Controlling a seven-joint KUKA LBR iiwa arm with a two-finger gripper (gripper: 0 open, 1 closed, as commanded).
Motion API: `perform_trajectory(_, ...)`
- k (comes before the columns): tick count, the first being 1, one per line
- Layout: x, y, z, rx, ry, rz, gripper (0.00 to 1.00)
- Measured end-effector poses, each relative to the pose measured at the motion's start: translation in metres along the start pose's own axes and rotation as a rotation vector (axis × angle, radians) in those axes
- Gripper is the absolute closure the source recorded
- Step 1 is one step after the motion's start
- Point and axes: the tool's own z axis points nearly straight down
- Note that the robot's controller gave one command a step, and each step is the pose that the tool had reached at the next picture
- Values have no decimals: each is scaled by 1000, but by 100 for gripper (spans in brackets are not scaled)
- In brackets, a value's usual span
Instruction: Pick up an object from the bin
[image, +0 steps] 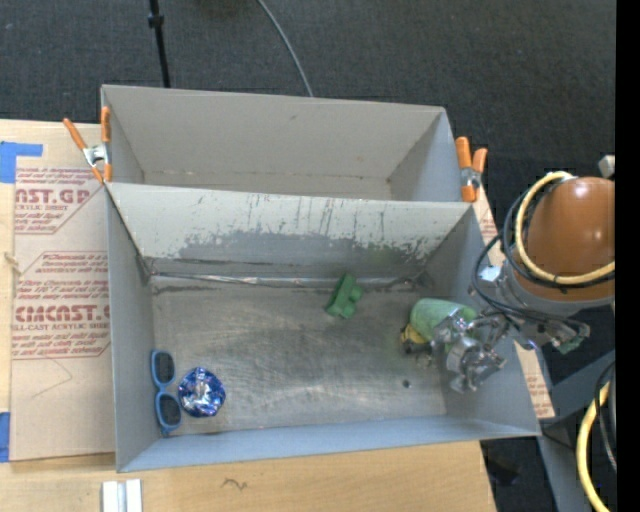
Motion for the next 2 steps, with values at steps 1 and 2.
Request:
perform_trajectory(1, -1, 0, -11, -4, 3, 0, 100)
perform_trajectory(2, -3, 1, -28, -3, 2, 0, 100)
